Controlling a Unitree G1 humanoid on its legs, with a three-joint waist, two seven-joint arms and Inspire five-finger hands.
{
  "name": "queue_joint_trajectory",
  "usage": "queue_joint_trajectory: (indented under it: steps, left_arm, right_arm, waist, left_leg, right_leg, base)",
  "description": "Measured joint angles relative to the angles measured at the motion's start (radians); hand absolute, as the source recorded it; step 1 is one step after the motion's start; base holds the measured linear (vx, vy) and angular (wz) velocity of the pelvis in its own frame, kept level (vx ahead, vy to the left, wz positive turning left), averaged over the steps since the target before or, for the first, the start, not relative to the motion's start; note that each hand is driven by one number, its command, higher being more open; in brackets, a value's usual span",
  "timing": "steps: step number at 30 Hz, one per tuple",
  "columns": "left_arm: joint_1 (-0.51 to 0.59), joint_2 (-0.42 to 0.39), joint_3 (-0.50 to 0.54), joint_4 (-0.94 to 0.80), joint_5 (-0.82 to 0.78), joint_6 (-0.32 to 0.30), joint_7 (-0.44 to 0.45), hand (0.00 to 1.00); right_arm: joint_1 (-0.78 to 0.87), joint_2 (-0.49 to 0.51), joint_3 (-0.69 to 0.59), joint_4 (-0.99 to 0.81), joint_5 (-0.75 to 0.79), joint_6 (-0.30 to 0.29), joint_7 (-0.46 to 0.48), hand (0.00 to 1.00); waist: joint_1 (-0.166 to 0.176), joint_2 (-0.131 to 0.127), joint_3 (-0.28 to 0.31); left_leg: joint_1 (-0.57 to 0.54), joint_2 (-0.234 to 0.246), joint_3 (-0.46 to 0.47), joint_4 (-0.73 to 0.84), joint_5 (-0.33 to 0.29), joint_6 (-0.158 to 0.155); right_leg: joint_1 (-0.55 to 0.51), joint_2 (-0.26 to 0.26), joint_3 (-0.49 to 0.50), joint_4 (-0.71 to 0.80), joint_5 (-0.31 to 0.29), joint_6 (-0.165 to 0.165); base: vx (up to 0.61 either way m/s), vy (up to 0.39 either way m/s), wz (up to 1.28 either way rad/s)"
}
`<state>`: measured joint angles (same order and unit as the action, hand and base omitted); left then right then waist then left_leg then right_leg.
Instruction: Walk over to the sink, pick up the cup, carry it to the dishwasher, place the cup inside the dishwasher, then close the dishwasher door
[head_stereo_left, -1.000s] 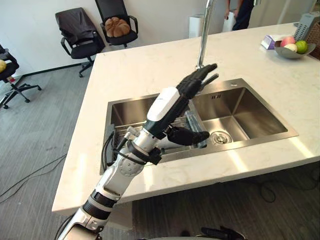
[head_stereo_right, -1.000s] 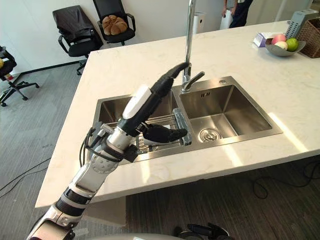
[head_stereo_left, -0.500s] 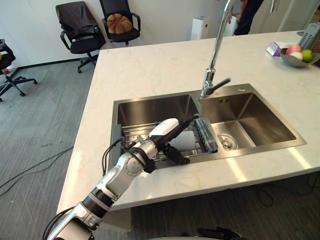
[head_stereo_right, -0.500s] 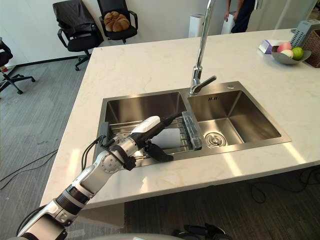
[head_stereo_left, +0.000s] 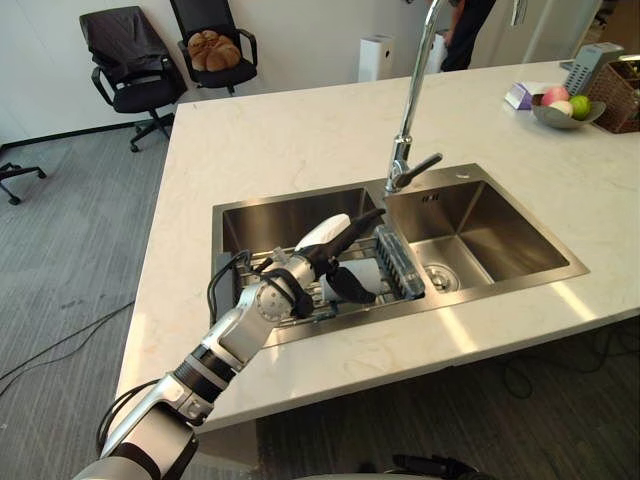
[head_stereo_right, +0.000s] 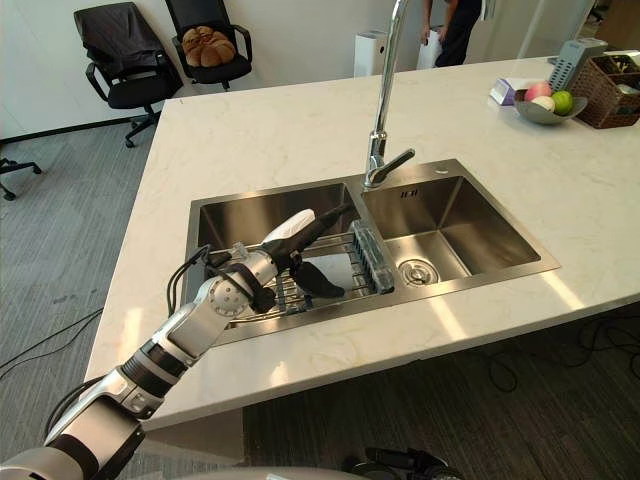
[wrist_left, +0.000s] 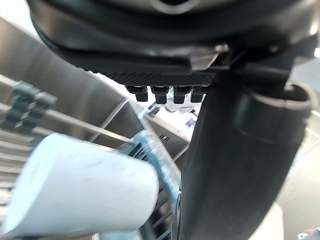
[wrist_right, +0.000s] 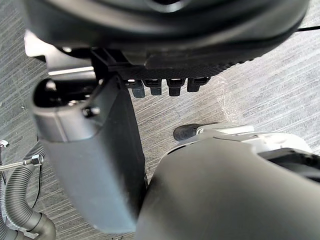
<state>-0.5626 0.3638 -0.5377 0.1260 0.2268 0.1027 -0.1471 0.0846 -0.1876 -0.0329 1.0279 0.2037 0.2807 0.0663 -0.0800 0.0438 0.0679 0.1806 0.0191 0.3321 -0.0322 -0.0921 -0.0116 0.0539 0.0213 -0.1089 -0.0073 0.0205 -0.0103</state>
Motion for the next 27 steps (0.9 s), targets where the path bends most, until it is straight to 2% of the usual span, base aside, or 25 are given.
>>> queue_joint_trajectory:
  steps: [3, 8, 19, 27]
  left_arm:
    - [-0.011, 0.001, 0.001, 0.052, 0.000, 0.001, -0.001, 1.00]
    - [-0.011, 0.001, 0.000, 0.119, 0.000, 0.017, -0.002, 1.00]
    - [-0.011, -0.009, -0.032, 0.156, 0.049, 0.036, -0.006, 1.00]
    - [-0.010, -0.015, -0.038, 0.173, 0.110, 0.044, -0.066, 1.00]
  right_arm:
    - [-0.002, 0.001, 0.000, 0.000, 0.001, 0.002, 0.001, 1.00]
    - [-0.002, 0.003, 0.000, 0.002, 0.002, 0.003, 0.002, 1.00]
    - [-0.006, 0.005, 0.003, 0.004, 0.002, 0.017, 0.013, 1.00]
    - [-0.011, 0.004, 0.003, 0.003, 0.001, 0.039, 0.020, 1.00]
  waist:
    - [-0.016, 0.000, -0.002]
    - [-0.019, -0.003, -0.002]
    - [-0.021, -0.010, -0.005]
    - [-0.021, -0.011, -0.006]
  left_leg:
    - [0.004, 0.000, 0.011, -0.003, 0.000, 0.000]
    - [0.004, -0.002, 0.027, -0.008, 0.001, 0.002]
    - [0.005, -0.006, 0.034, -0.021, 0.001, 0.002]
    - [0.003, -0.007, 0.035, -0.021, 0.001, 0.002]
  right_leg:
    - [0.004, 0.002, 0.010, -0.009, 0.008, 0.001]
    - [0.014, 0.005, 0.026, -0.049, 0.034, 0.003]
    - [0.020, 0.006, 0.033, -0.076, 0.046, 0.006]
    - [0.017, 0.005, 0.035, -0.079, 0.048, 0.008]
  base:
    - [-0.03, -0.014, -0.11]
    - [-0.02, -0.008, -0.09]
    - [0.00, -0.001, -0.01]
    - [-0.03, -0.010, 0.00]
